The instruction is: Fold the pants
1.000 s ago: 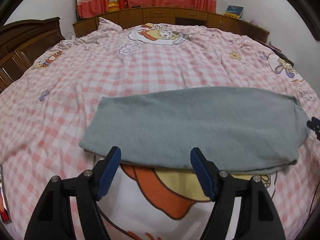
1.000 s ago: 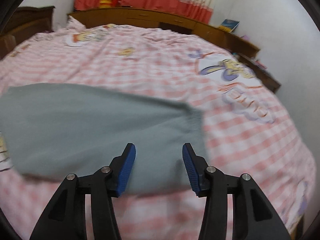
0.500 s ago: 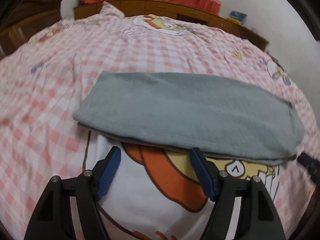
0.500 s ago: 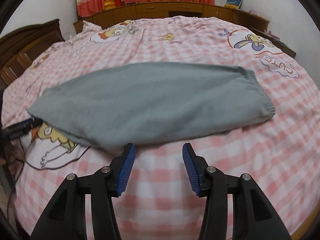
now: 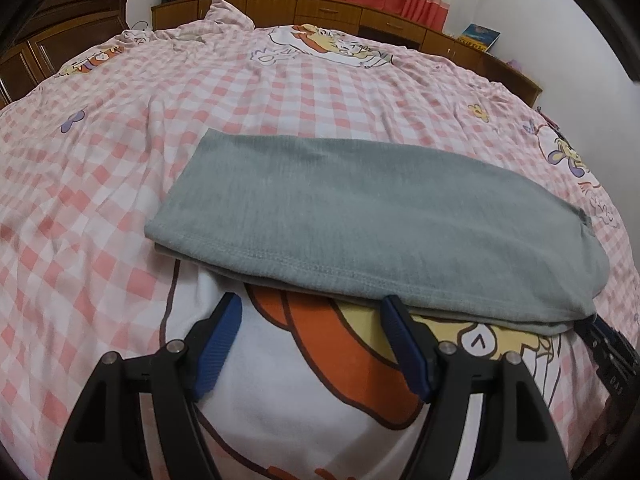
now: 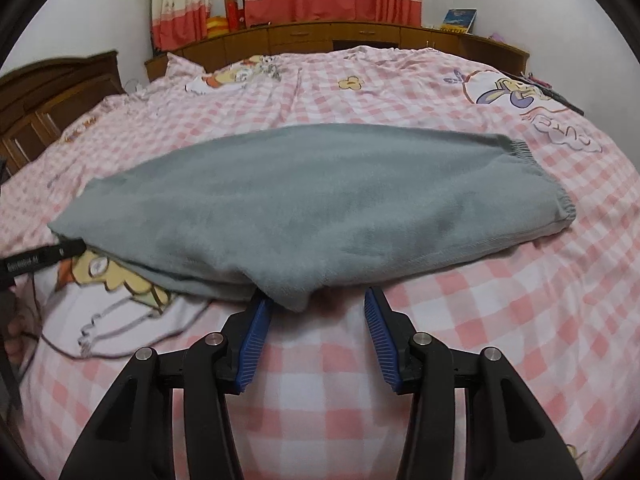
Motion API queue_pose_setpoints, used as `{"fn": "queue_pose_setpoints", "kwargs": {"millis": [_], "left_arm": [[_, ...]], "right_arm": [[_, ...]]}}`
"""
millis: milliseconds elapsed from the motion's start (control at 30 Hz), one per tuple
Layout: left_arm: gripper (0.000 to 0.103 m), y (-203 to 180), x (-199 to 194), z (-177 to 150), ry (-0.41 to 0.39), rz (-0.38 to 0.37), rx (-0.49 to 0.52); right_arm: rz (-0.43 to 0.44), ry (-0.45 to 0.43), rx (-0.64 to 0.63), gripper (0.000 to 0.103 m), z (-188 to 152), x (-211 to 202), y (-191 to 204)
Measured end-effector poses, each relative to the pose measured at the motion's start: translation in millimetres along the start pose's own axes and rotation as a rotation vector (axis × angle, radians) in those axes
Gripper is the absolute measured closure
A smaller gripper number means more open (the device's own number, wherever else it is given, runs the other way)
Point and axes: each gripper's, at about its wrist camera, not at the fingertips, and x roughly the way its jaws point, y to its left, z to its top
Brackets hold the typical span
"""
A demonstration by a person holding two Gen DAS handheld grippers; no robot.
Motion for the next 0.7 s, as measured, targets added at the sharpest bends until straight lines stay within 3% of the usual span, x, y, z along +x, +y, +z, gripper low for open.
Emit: {"fn": "queue_pose_setpoints", "kwargs": {"millis": [200, 267, 333, 467, 567, 700], "left_arm": [[0.027, 0, 0, 0, 0.0, -0.001, -0.002], [0.027, 1, 0, 0, 0.001, -0.001, -0.001], [0.027, 0, 0, 0, 0.0, -0.004, -0.004], [0.027, 1, -2, 1, -0.004, -0.016, -0.013], [0.027, 4, -4, 2, -0.012, -0.028, -0.026], [0.027, 6, -5, 3, -0.019, -0.034, -0.035]], "right_arm": [[-0.016, -0.044, 0.064, 0.059, 11, 4, 7], [-0.053, -0.058, 0.076, 0.071, 12, 1, 9], [-0.088, -0.059, 0.079, 0.093, 12, -1, 8], [-0.074, -0.038, 0.113, 0.097, 2, -3, 2], [-0.053, 0.035, 0.14, 0.097, -12, 10, -2], [-0.052, 0.04, 0.131, 0.097, -14, 7, -2]]}}
